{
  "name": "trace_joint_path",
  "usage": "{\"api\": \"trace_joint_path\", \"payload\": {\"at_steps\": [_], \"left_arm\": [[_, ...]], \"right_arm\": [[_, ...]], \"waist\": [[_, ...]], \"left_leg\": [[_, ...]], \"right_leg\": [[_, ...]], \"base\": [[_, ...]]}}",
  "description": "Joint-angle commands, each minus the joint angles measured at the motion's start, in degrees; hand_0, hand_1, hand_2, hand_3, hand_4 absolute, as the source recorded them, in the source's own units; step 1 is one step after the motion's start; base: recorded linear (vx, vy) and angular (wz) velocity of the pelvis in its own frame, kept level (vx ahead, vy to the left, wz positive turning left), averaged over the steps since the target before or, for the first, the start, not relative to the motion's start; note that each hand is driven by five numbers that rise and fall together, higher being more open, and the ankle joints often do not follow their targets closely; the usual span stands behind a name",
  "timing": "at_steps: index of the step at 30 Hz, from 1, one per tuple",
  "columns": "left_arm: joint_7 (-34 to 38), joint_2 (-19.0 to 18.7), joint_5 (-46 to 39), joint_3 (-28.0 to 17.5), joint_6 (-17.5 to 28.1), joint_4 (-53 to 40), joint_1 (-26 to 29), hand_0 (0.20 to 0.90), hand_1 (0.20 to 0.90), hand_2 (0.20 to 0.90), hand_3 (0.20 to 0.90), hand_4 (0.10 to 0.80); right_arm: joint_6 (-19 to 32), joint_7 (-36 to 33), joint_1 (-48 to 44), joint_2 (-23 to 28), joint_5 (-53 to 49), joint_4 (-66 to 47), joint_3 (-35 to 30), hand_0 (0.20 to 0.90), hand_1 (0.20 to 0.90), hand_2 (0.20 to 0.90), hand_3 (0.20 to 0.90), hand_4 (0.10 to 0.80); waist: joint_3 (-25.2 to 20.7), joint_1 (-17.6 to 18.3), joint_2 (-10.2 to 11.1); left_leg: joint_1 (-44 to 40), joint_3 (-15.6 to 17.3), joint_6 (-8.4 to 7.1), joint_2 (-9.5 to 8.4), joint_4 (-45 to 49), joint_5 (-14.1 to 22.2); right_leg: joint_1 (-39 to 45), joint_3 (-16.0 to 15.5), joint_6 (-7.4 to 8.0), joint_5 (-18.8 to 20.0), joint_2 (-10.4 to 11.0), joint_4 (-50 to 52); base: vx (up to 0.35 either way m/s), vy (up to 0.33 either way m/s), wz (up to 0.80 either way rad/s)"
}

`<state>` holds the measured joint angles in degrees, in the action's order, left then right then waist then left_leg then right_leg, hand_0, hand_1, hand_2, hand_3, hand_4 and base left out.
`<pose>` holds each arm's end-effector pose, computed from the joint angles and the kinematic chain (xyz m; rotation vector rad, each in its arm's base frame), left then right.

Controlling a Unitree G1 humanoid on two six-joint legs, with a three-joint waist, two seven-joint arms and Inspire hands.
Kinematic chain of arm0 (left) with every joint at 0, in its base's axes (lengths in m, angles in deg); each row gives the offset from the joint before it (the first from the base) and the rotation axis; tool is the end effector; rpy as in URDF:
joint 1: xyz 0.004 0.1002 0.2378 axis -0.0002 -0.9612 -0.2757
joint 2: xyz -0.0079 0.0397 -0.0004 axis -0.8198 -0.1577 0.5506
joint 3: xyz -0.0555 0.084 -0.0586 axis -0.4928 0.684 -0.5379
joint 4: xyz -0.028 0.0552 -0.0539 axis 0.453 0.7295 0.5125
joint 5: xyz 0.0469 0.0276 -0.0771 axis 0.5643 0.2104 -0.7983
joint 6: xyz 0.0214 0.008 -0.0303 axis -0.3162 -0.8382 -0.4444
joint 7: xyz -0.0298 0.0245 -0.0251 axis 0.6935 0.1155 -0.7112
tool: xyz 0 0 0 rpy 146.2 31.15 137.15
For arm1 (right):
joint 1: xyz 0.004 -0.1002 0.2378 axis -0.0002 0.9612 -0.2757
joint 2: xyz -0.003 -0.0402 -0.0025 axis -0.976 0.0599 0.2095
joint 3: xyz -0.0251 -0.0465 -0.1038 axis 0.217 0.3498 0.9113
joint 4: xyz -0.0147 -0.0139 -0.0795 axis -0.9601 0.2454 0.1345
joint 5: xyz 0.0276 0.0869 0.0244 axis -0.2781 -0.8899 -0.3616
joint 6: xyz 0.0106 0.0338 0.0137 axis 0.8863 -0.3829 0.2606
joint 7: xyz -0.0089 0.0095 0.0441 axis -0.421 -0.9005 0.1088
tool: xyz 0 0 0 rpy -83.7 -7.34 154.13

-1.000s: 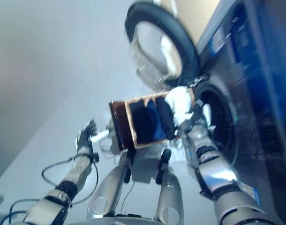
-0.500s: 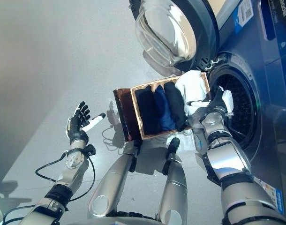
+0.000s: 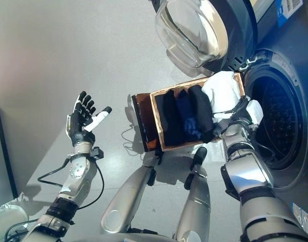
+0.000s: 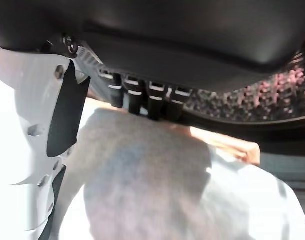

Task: Pick up the clothes and place them into the washing machine

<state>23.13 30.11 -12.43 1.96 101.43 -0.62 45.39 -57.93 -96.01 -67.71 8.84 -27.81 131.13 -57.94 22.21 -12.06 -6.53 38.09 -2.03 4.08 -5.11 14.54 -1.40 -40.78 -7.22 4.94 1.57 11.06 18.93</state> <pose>0.2287 0.1706 0.0313 -0.1384 -0.1760 0.2937 0.3243 -0.2786 0.0804 -0.7580 0.3347 -0.6564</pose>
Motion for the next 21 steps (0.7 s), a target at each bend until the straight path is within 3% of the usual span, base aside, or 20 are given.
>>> {"api": "trace_joint_path", "payload": {"at_steps": [1,3,4,5,6,7,8,10,11,14,15,16,17,21], "left_arm": [[2.1,-1.8,2.3,-3.3,5.9,-8.3,-1.0,0.9,0.9,0.9,0.9,0.8],[2.4,-2.1,2.6,-3.4,5.9,-9.3,-1.1,0.9,0.9,0.9,0.9,0.8],[2.5,-2.1,2.7,-3.3,5.9,-9.6,-1.0,0.9,0.9,0.9,0.9,0.8],[2.6,-2.2,2.8,-3.4,5.9,-9.7,-0.9,0.9,0.9,0.9,0.9,0.8],[2.7,-2.2,2.8,-3.4,5.9,-9.7,-0.9,0.9,0.9,0.9,0.9,0.8],[2.8,-2.2,2.9,-3.3,6.0,-9.7,-0.9,0.9,0.9,0.9,0.9,0.8],[2.9,-2.1,2.8,-3.3,6.0,-9.5,-0.8,0.9,0.9,0.9,0.9,0.8],[3.0,-2.1,2.9,-3.4,6.0,-9.6,-0.8,0.9,0.9,0.9,0.9,0.8],[3.0,-2.1,3.0,-3.5,6.0,-9.9,-0.8,0.9,0.9,0.9,0.9,0.8],[3.3,-1.8,3.0,-3.4,6.1,-9.7,-0.5,0.9,0.9,0.9,0.9,0.8],[3.5,-1.9,3.5,-3.3,5.9,-9.2,-0.1,0.9,0.9,0.9,0.9,0.8],[3.6,-1.9,3.5,-3.4,5.9,-8.8,0.0,0.9,0.9,0.9,0.9,0.8],[3.7,-1.9,3.3,-3.4,6.0,-8.6,0.1,0.9,0.9,0.9,0.9,0.8],[3.7,-2.1,3.2,-3.3,6.3,-8.2,0.5,0.9,0.9,0.9,0.9,0.8]], "right_arm": [[0.4,-1.8,-2.5,6.3,2.5,-1.0,3.1,0.9,0.9,0.9,0.9,0.8],[0.2,-2.1,-2.9,7.0,3.0,-0.7,3.4,0.9,0.9,0.9,0.9,0.8],[0.1,-2.1,-3.2,7.2,3.4,-0.6,3.5,0.807,0.807,0.807,0.807,0.733],[-0.1,-2.1,-3.5,7.5,3.8,-0.3,3.7,0.779,0.779,0.779,0.779,0.714],[-0.2,-2.2,-3.9,7.7,4.2,0.0,4.0,0.628,0.628,0.628,0.628,0.606],[-0.4,-2.3,-4.1,8.1,4.6,0.2,4.3,0.538,0.538,0.538,0.538,0.541],[-0.5,-2.4,-4.5,8.3,4.9,0.3,4.4,0.524,0.524,0.524,0.524,0.531],[-0.6,-2.4,-4.7,8.7,5.6,0.3,4.9,0.529,0.529,0.529,0.529,0.535],[-0.6,-2.3,-4.9,8.9,5.6,0.3,5.0,0.658,0.658,0.658,0.658,0.627],[-0.5,-2.2,-5.0,8.8,5.9,0.0,5.2,0.691,0.691,0.691,0.691,0.651],[-0.4,-2.0,-4.8,8.2,6.0,-0.4,5.4,0.776,0.776,0.776,0.776,0.712],[-0.3,-2.0,-4.8,7.7,6.1,-0.7,5.5,0.796,0.796,0.796,0.796,0.725],[-0.3,-2.1,-4.7,6.9,6.3,-0.9,5.7,0.9,0.9,0.9,0.9,0.8],[-0.4,-2.2,-4.5,4.3,6.5,-1.1,5.6,0.9,0.9,0.9,0.9,0.8]], "waist": [[-1.4,-0.9,-1.7],[-1.4,-1.1,-2.0],[-1.3,-1.2,-2.2],[-1.4,-1.4,-2.4],[-1.4,-1.5,-2.5],[-1.4,-1.7,-2.6],[-1.5,-1.8,-2.7],[-1.5,-2.0,-3.0],[-1.5,-2.1,-3.1],[-1.4,-2.2,-3.2],[-1.4,-2.2,-3.2],[-1.4,-2.2,-3.1],[-1.4,-2.2,-3.0],[-1.5,-2.1,-2.7]], "left_leg": [[2.3,-3.7,-4.13,-1.98,2.7,5.2],[3.1,-3.6,-4.16,-2.19,2.8,5.3],[3.5,-3.7,-4.27,-2.24,2.8,5.2],[3.8,-3.8,-4.34,-2.29,2.6,5.0],[4.2,-3.7,-4.41,-2.36,2.5,4.9],[4.5,-3.7,-4.49,-2.39,2.3,4.7],[4.6,-3.8,-4.56,-2.48,2.1,4.6],[5.1,-3.9,-4.7,-2.53,1.7,4.2],[5.3,-3.9,-4.74,-2.54,1.4,4.1],[5.4,-4.0,-4.82,-2.58,1.2,3.8],[5.4,-4.0,-4.87,-2.57,0.8,3.5],[5.3,-4.0,-4.91,-2.54,0.5,3.4],[5.2,-4.1,-4.9,-2.51,0.3,3.2],[4.8,-4.4,-5.08,-2.5,-0.6,2.7]], "right_leg": [[4.1,-0.3,-0.28,-7.0,-1.4,1.9],[3.4,-0.5,-0.24,-7.1,-1.2,2.3],[3.1,-0.7,-0.25,-7.1,-1.1,2.3],[2.8,-0.8,-0.17,-7.1,-1.0,2.2],[2.5,-0.8,-0.16,-7.0,-0.9,2.2],[2.2,-1.0,-0.16,-7.0,-0.8,2.2],[2.1,-1.1,-0.1,-7.0,-0.7,2.0],[1.7,-1.3,0.0,-6.9,-0.5,1.9],[1.5,-1.3,0.05,-6.9,-0.4,1.8],[1.4,-1.5,0.13,-6.8,-0.3,1.8],[1.4,-1.7,0.16,-6.8,-0.3,1.8],[1.5,-1.7,0.15,-6.8,-0.3,1.6],[1.7,-1.9,0.17,-6.8,-0.3,1.4],[2.3,-2.5,0.29,-6.3,-0.3,0.4]], "base": [[0.013,0.015,0.17],[0.006,0.003,0.14],[0.004,-0.002,0.1],[0.004,-0.004,0.07],[0.003,-0.007,0.05],[0.0,0.0,0.0],[0.011,-0.014,0.05],[0.018,-0.002,0.11],[0.023,0.0,0.14],[0.022,0.001,0.08],[0.035,-0.002,0.07],[0.046,-0.004,0.06],[0.03,-0.01,0.04],[0.0,0.0,0.0]]}}
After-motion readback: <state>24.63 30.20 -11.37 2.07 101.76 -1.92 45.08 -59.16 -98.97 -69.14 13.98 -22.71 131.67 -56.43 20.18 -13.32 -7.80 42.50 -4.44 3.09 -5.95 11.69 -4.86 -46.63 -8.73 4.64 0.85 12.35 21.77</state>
